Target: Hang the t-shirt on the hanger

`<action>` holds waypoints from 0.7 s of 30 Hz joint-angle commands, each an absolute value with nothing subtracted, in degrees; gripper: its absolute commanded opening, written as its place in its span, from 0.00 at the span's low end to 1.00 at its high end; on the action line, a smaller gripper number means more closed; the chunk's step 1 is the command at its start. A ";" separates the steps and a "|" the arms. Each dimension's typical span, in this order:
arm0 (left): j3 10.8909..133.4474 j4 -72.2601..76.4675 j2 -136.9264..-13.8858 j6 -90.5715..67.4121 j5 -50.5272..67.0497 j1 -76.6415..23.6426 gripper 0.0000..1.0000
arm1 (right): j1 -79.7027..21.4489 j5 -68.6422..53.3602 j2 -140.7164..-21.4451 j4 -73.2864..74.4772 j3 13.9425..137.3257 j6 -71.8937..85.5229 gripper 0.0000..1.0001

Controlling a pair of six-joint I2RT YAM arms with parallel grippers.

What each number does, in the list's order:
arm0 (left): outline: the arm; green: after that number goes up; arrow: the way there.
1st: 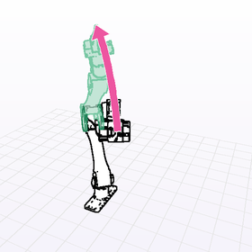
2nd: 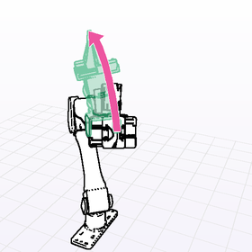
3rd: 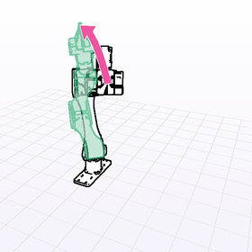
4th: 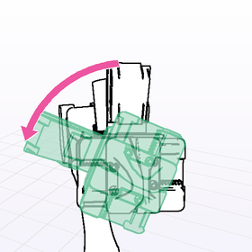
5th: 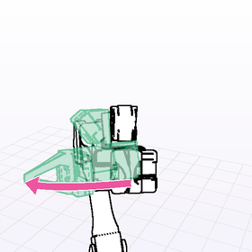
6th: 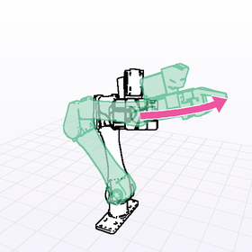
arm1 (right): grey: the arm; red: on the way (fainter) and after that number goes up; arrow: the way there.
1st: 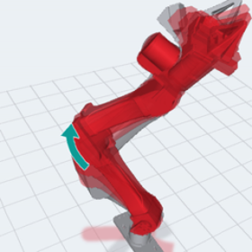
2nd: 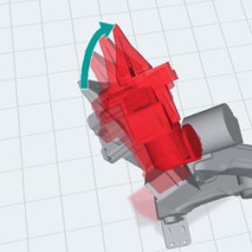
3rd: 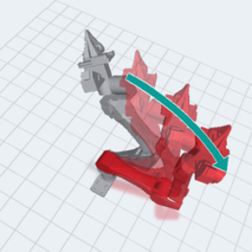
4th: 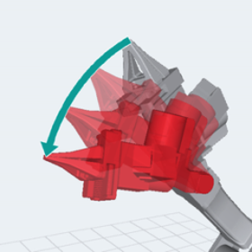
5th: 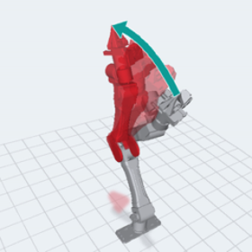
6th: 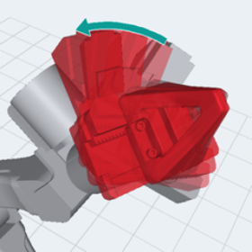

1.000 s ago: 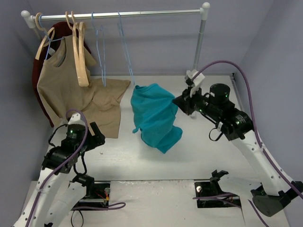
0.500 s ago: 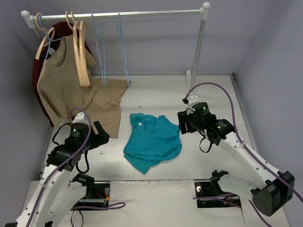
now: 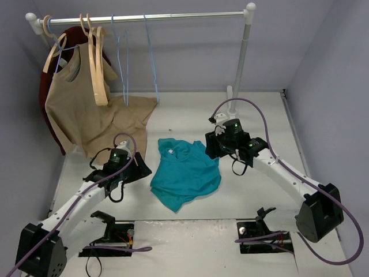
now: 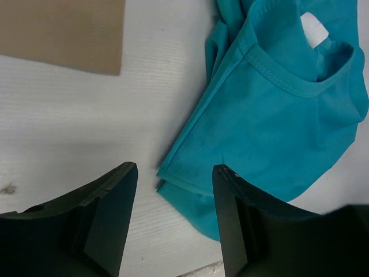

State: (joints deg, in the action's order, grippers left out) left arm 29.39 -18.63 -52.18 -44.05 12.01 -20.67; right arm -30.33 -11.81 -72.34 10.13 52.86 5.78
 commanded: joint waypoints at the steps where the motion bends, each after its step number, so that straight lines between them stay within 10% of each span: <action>1: 28.83 -3.89 -55.62 -45.96 13.97 -22.06 0.54 | -29.97 -16.25 -75.04 4.92 57.48 3.35 0.44; 16: 29.62 14.57 -77.86 -42.09 25.21 -21.88 0.54 | -29.62 -22.59 -83.41 2.12 61.79 1.49 0.43; 21: 28.92 17.93 -78.23 -43.77 30.14 -21.97 0.39 | -29.44 -23.55 -86.83 0.97 64.15 1.50 0.43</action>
State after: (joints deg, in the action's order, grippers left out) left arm 28.03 12.14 -79.24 -43.20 25.71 -22.02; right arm -29.93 -21.50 -85.69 5.28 60.10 1.87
